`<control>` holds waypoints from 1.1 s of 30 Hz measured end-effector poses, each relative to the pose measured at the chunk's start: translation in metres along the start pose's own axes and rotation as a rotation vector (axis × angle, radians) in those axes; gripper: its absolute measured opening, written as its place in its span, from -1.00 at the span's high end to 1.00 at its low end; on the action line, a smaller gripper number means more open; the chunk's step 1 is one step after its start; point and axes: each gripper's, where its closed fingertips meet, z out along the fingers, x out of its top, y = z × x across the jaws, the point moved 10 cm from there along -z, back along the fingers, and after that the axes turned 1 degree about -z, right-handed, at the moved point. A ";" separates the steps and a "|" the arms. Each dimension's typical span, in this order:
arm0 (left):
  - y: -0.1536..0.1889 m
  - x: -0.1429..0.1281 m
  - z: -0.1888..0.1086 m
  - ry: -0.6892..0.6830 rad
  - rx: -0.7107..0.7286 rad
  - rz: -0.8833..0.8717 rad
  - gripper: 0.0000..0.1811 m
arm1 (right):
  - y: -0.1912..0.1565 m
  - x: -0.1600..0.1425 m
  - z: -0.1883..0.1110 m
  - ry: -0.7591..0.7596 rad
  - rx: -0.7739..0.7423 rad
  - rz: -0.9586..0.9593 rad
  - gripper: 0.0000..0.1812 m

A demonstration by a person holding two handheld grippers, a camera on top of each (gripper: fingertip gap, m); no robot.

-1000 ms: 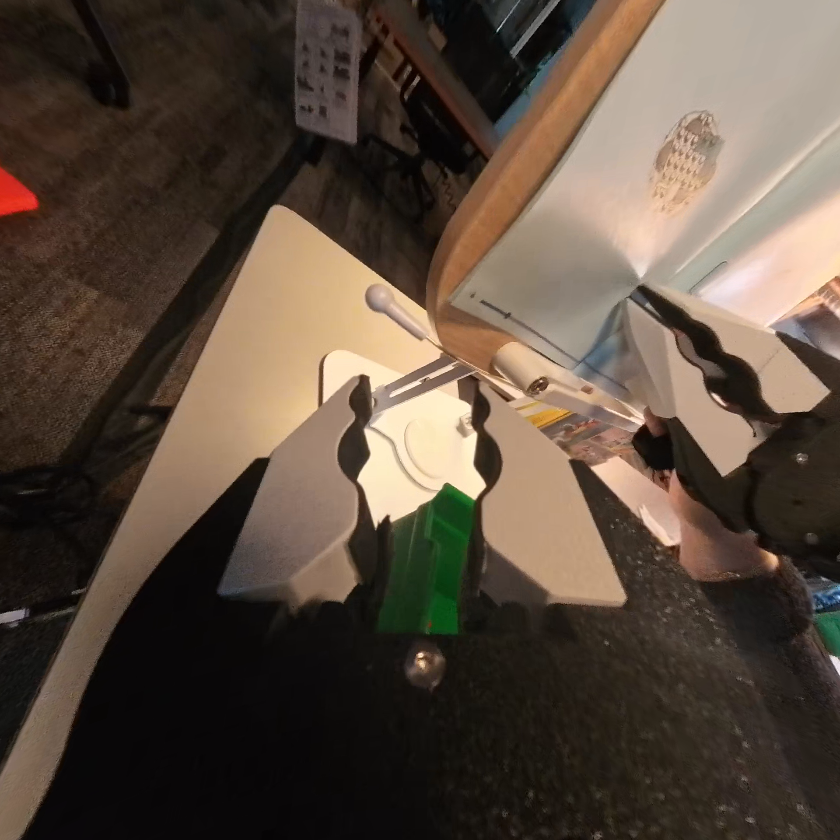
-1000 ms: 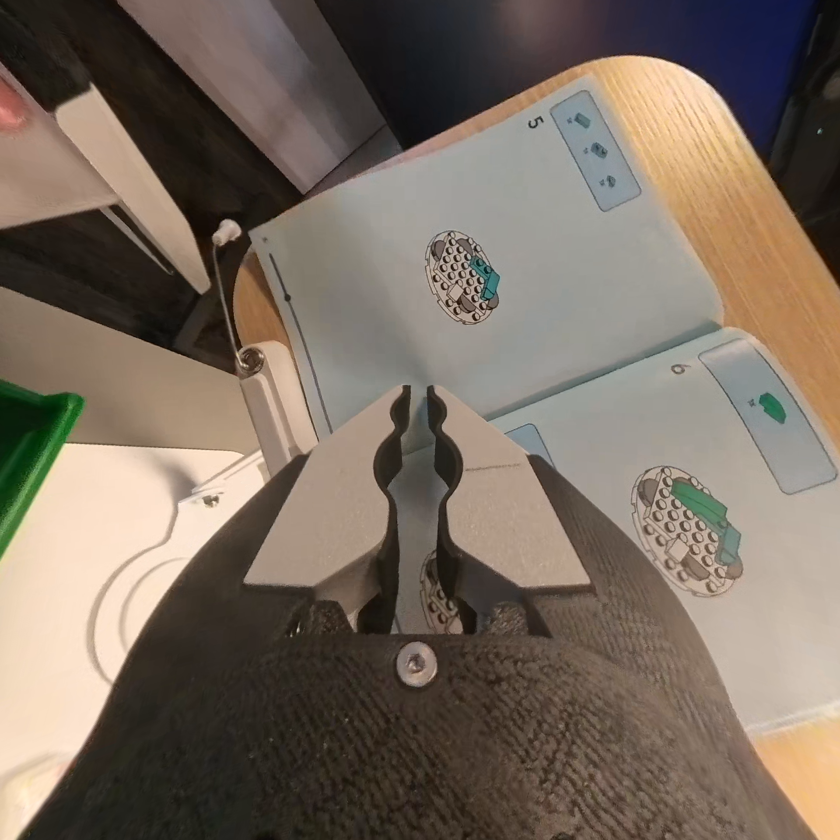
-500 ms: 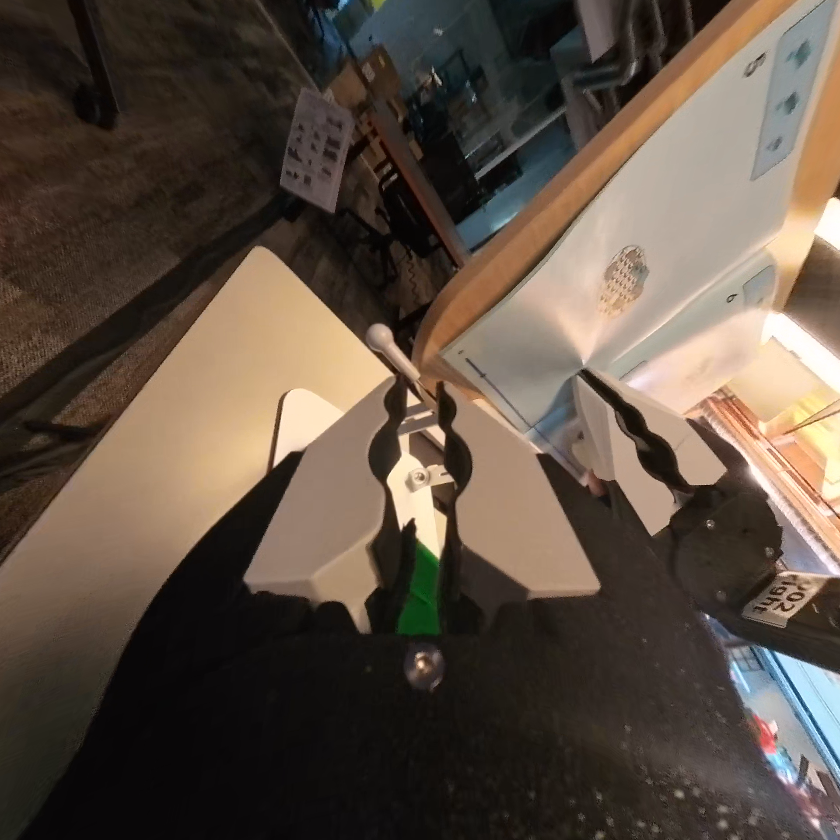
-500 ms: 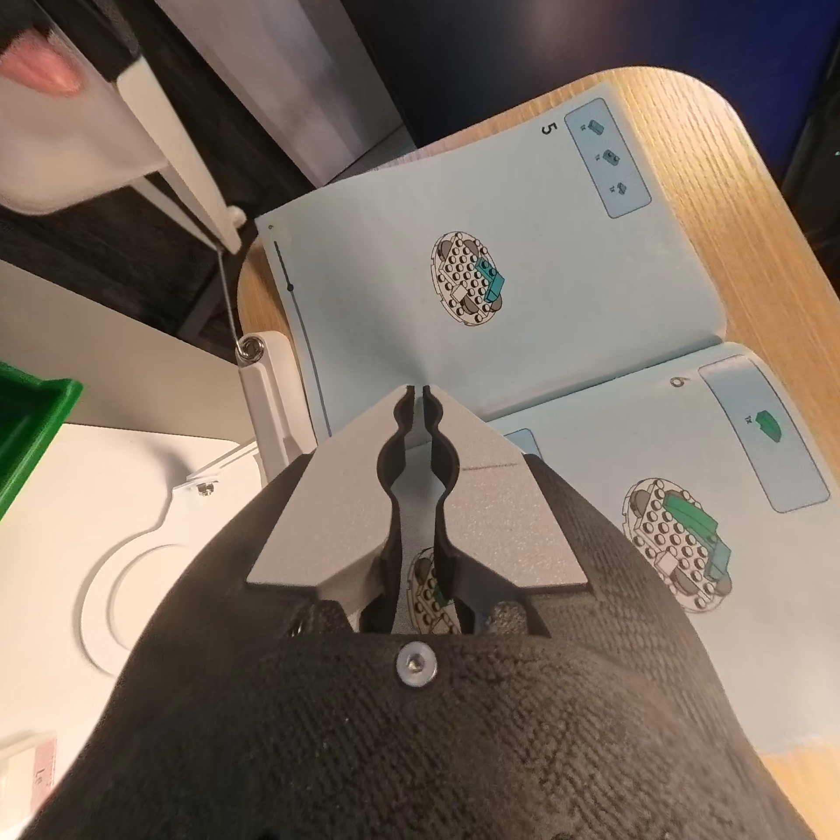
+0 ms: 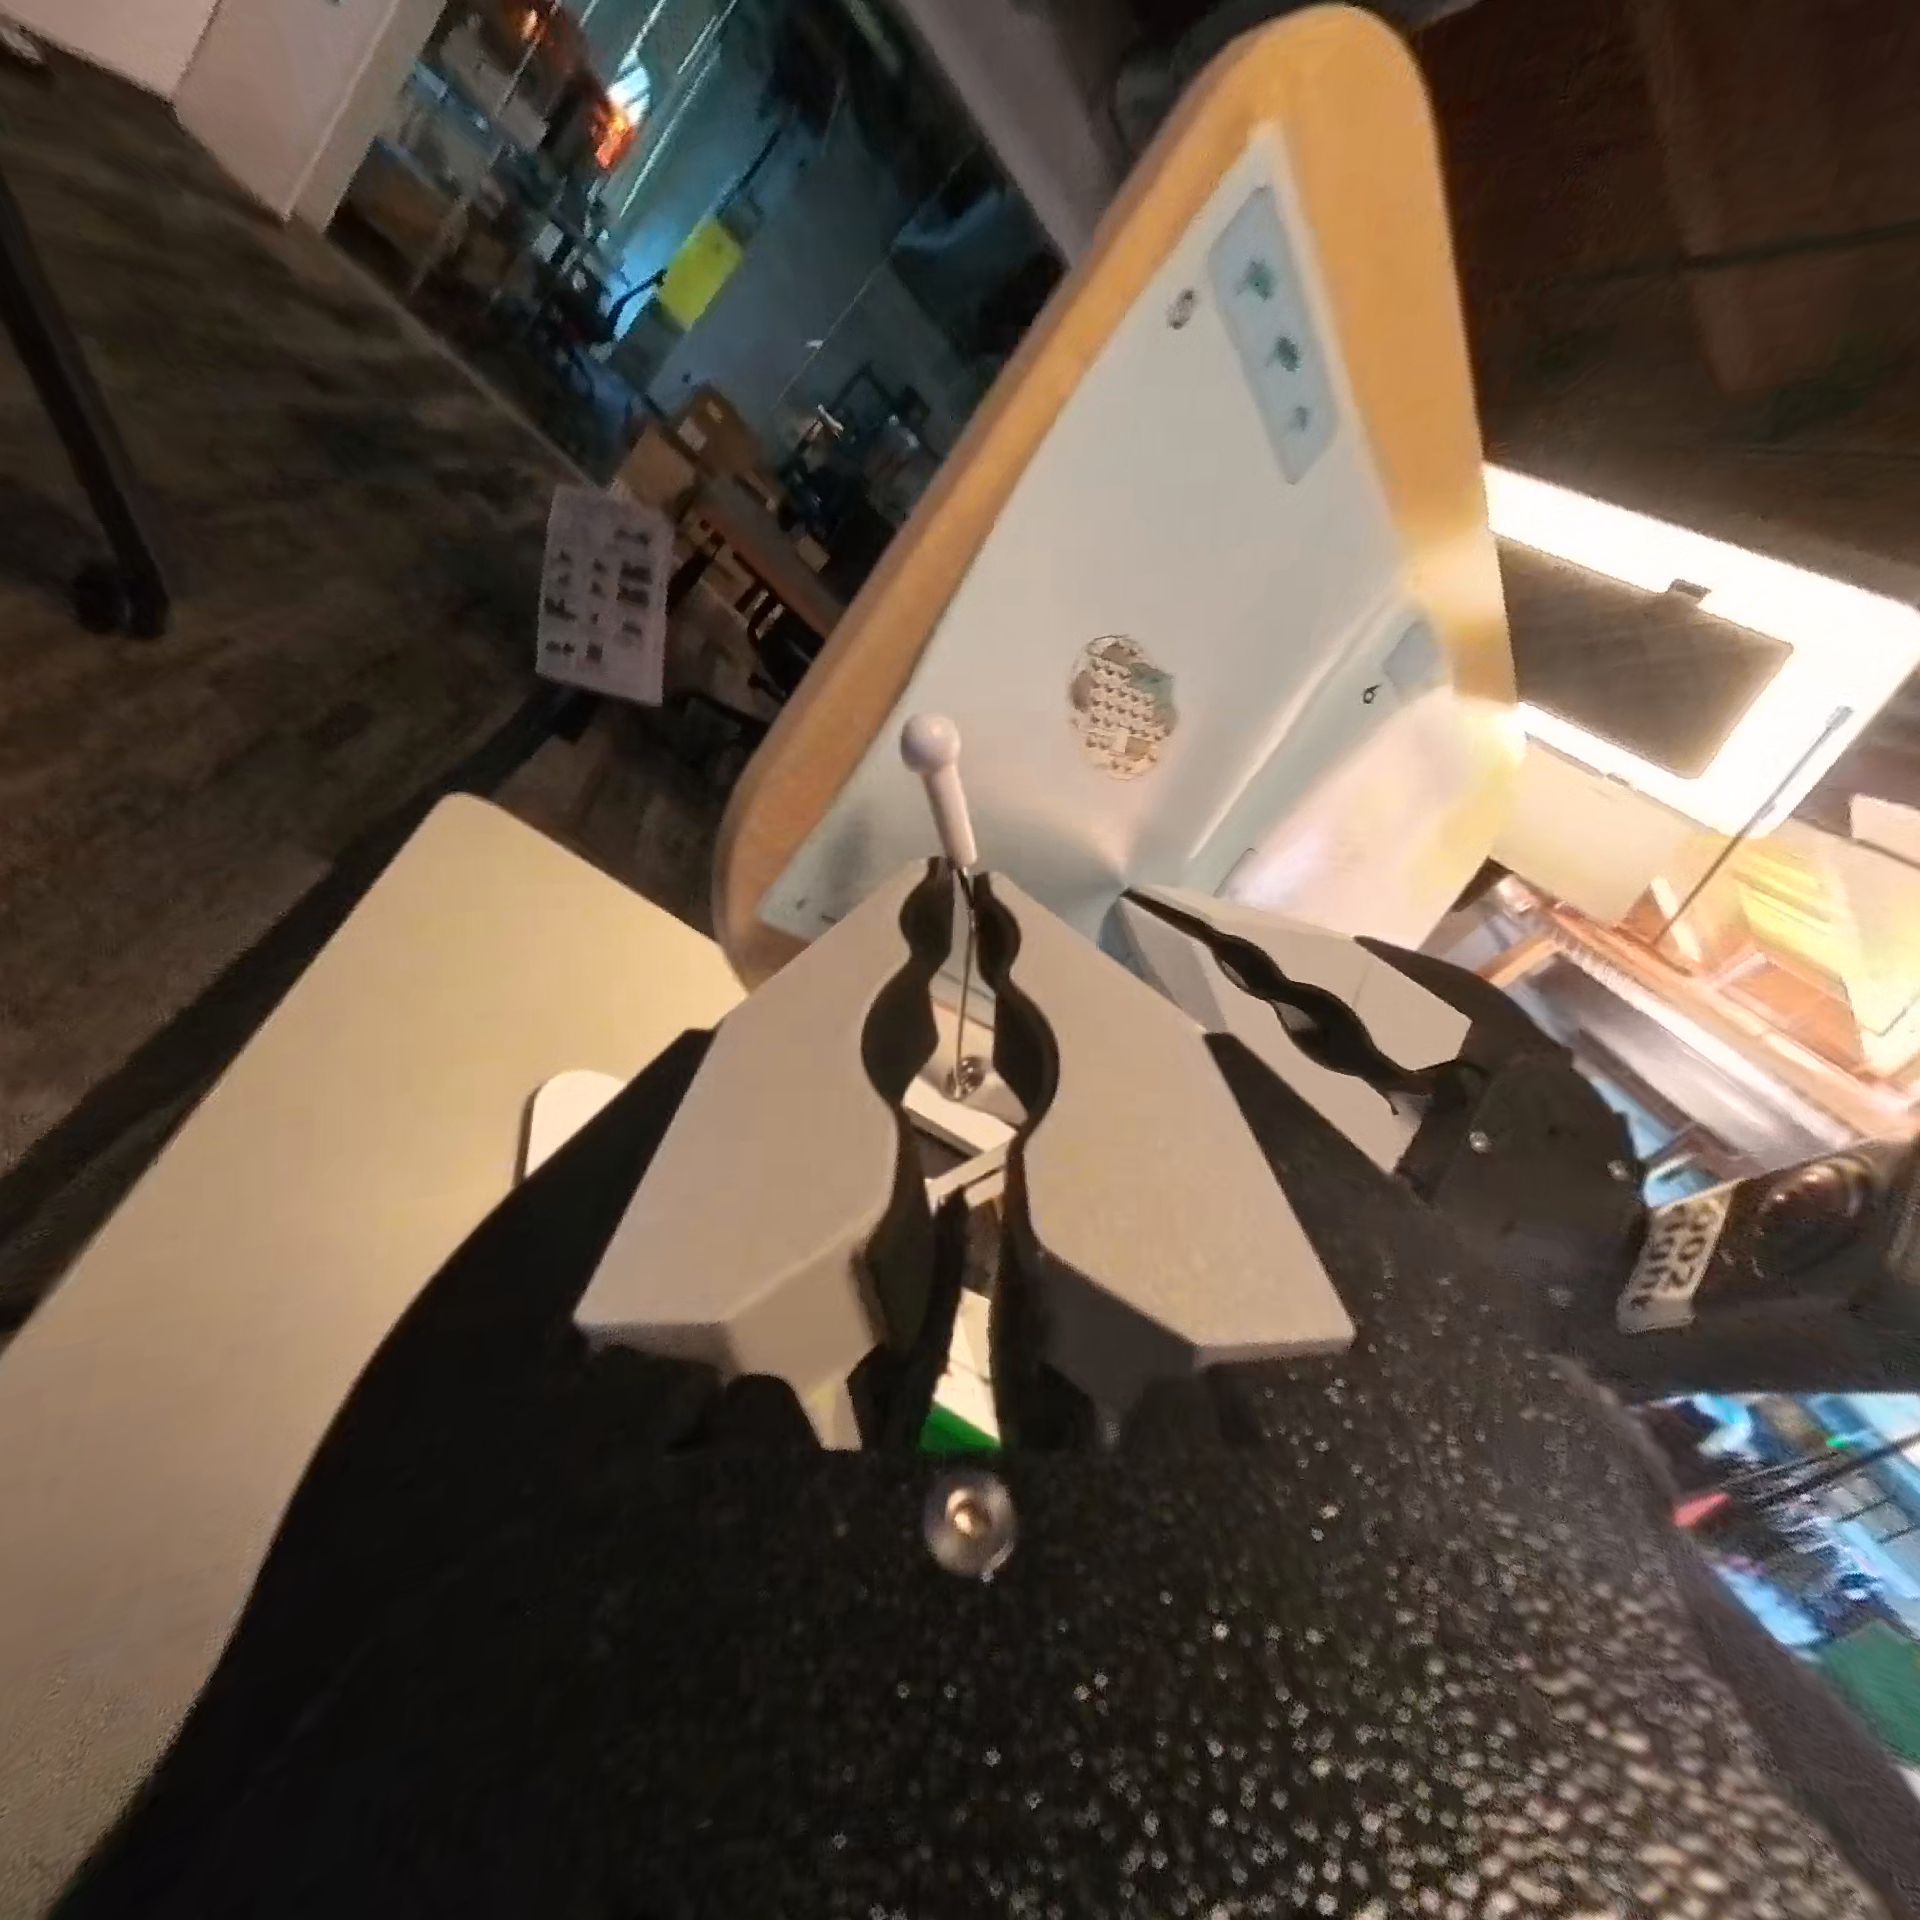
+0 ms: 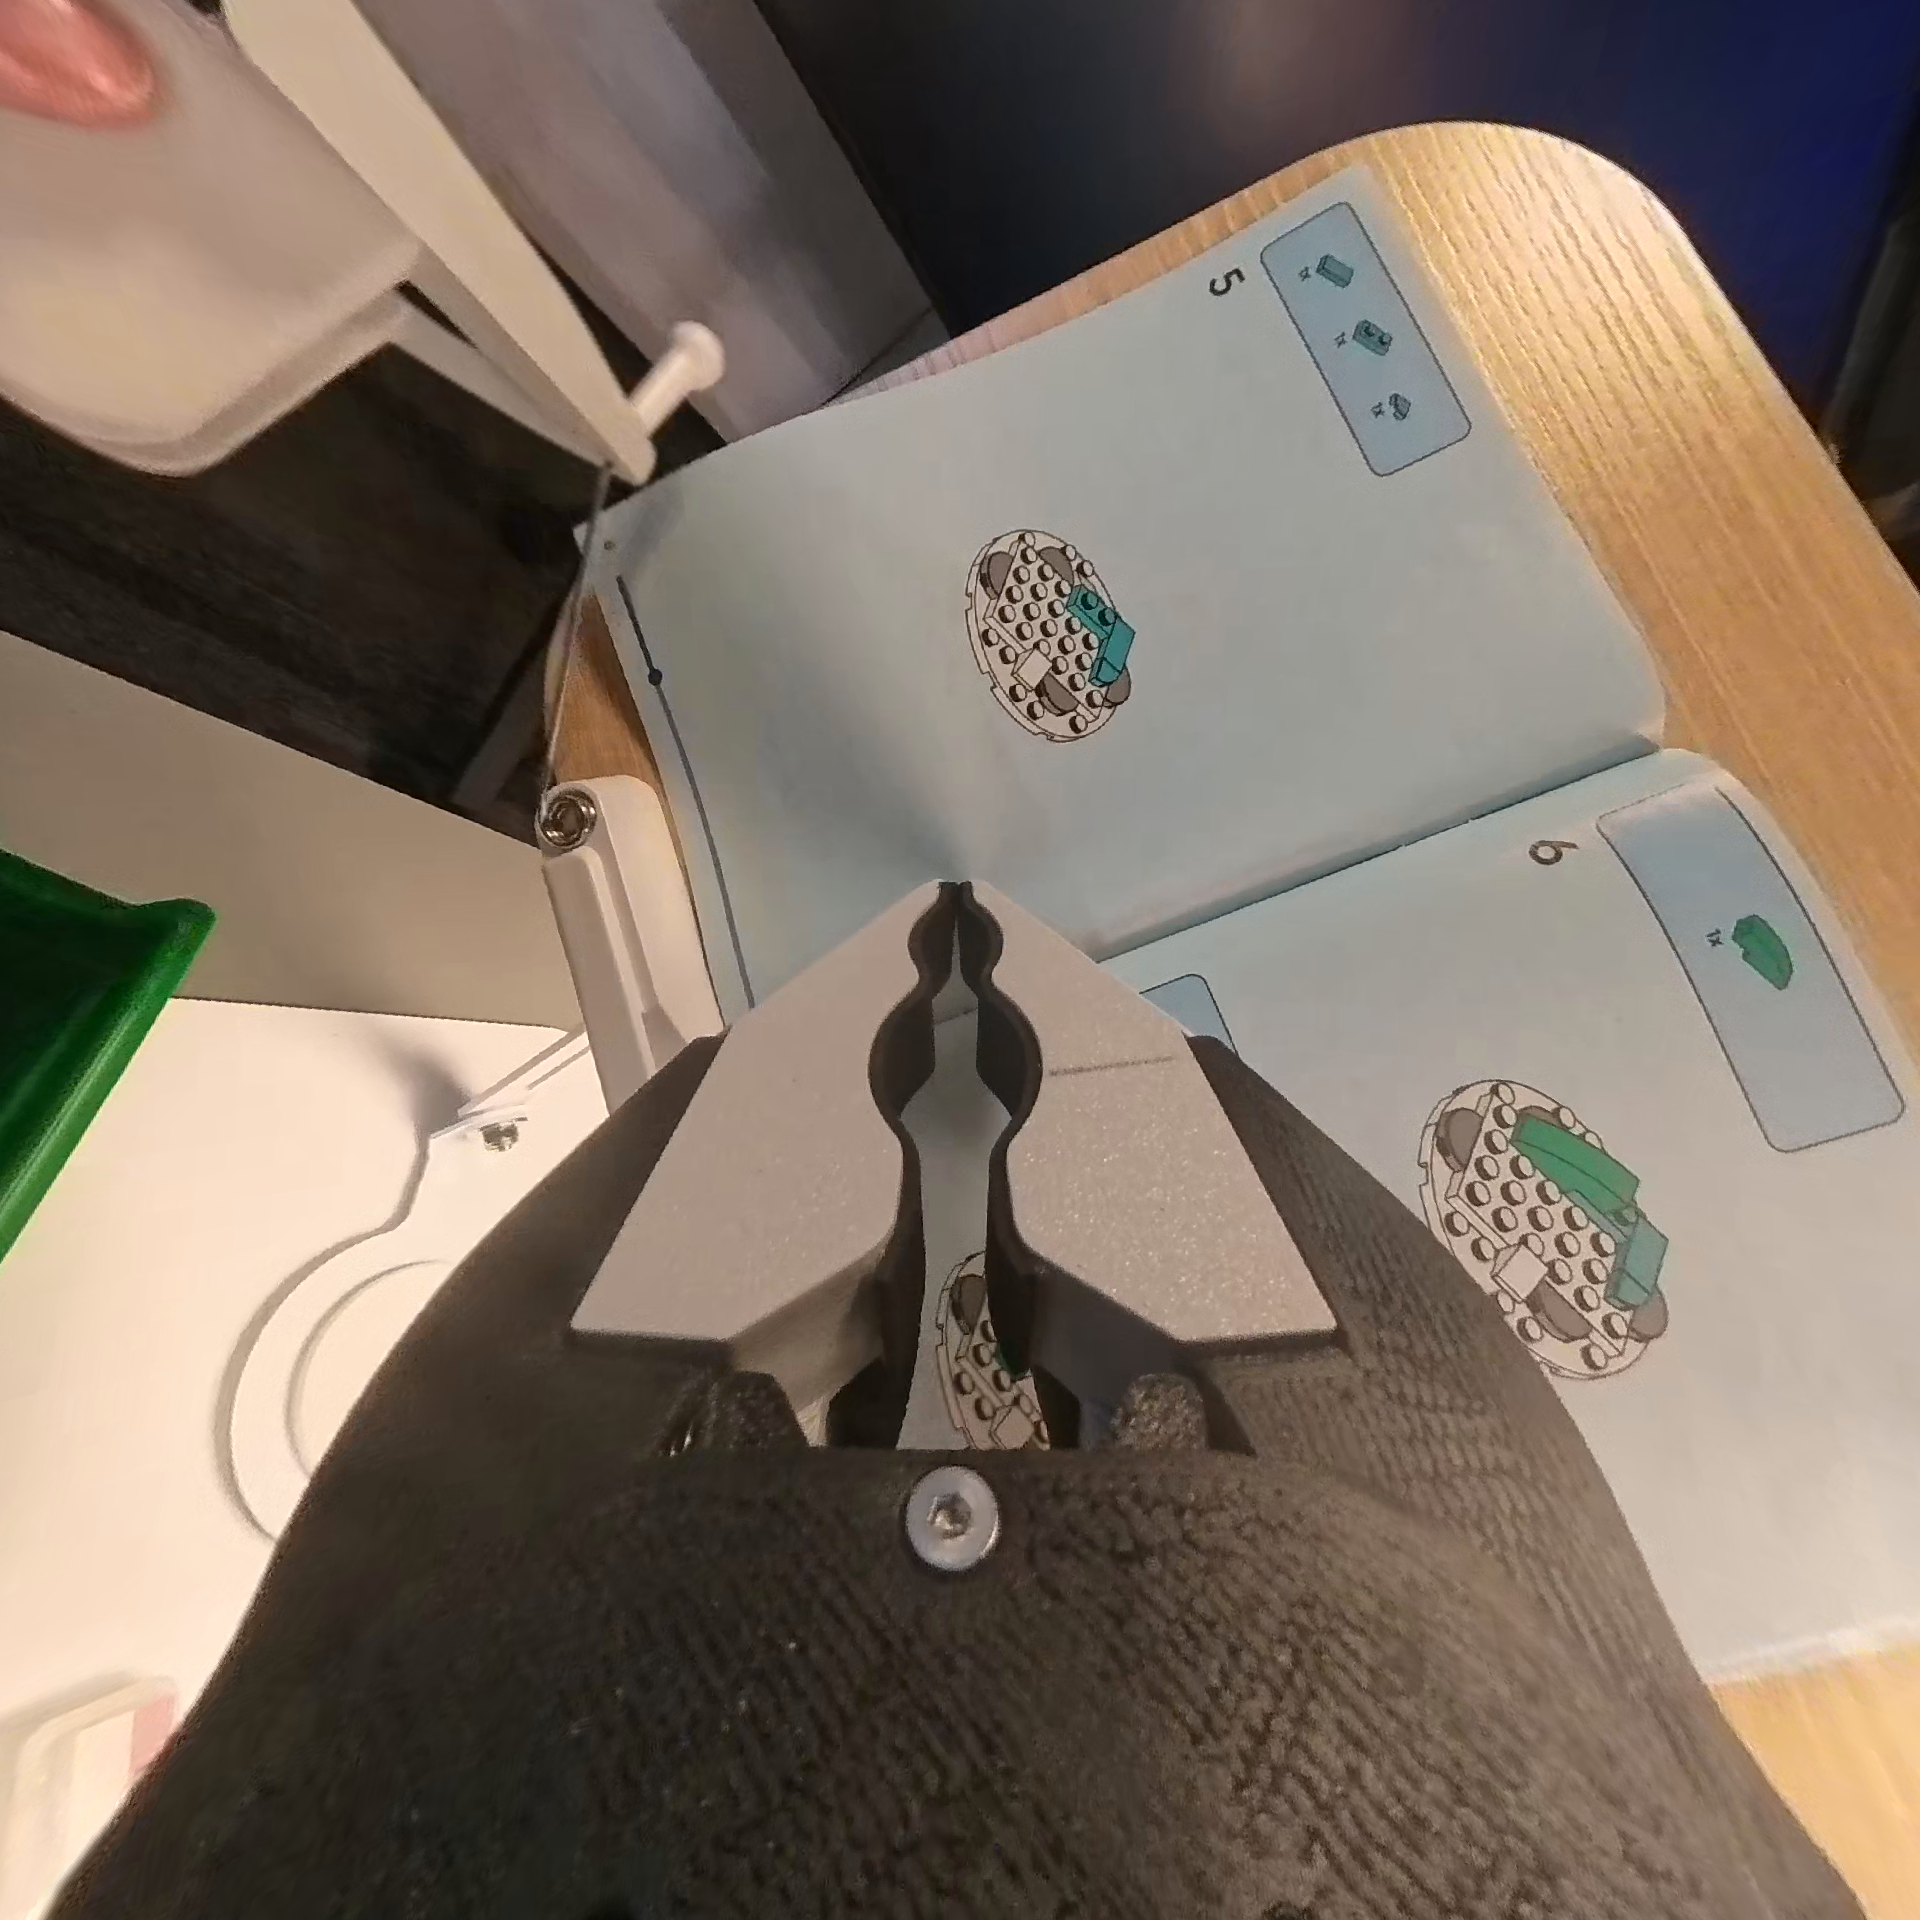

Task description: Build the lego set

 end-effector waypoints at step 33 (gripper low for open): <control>0.101 -0.057 0.094 -0.419 -0.120 0.626 1.00 | -0.028 -0.061 -0.140 0.240 -0.605 0.737 0.94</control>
